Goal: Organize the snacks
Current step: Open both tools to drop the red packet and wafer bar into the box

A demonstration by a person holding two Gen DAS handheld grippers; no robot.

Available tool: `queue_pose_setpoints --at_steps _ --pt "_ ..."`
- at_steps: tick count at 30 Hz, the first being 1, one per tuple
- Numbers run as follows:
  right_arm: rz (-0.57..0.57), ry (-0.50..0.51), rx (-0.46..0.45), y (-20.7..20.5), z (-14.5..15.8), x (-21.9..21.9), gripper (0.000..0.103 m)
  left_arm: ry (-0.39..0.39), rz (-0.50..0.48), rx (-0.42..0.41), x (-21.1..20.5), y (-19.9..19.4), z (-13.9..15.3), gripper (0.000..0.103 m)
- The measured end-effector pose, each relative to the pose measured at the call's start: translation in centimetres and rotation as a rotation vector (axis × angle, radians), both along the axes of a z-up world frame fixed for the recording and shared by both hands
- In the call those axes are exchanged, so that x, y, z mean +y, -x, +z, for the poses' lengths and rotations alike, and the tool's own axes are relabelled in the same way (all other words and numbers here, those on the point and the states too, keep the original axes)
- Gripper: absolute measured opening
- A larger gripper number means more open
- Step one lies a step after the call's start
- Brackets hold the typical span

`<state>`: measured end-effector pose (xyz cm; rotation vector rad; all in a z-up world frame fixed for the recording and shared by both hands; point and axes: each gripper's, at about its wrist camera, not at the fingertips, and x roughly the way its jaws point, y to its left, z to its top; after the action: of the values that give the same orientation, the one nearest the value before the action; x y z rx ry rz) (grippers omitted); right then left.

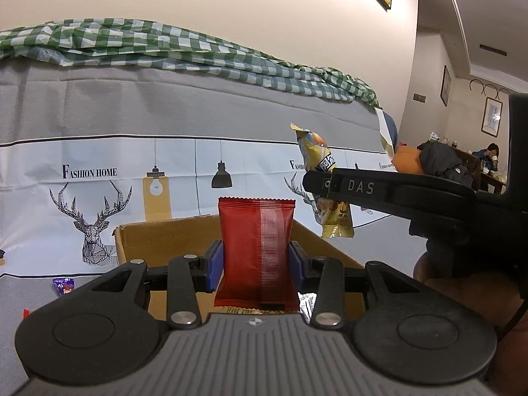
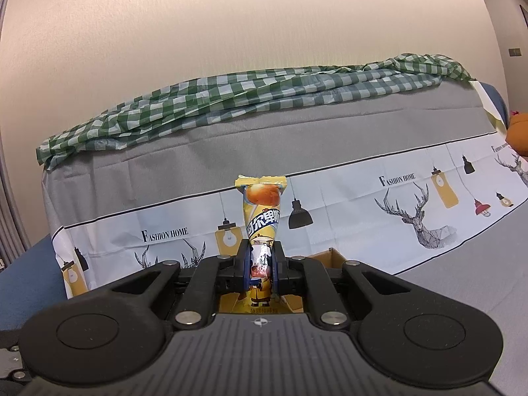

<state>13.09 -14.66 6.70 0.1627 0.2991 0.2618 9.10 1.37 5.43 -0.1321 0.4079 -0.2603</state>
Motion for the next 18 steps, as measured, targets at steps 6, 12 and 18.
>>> queue_pose_setpoints --at_steps 6,12,18 --pt "0.004 0.010 0.002 0.1 0.0 0.2 0.014 -0.004 -0.009 0.025 -0.2 -0.3 -0.2 0.050" --pt "-0.053 0.041 0.022 -0.3 -0.2 0.4 0.056 0.000 0.020 0.024 0.3 -0.4 -0.2 0.051" --pt "-0.061 0.053 0.025 -0.3 -0.4 0.8 0.059 0.006 0.068 0.009 1.1 -0.3 -0.2 0.050"
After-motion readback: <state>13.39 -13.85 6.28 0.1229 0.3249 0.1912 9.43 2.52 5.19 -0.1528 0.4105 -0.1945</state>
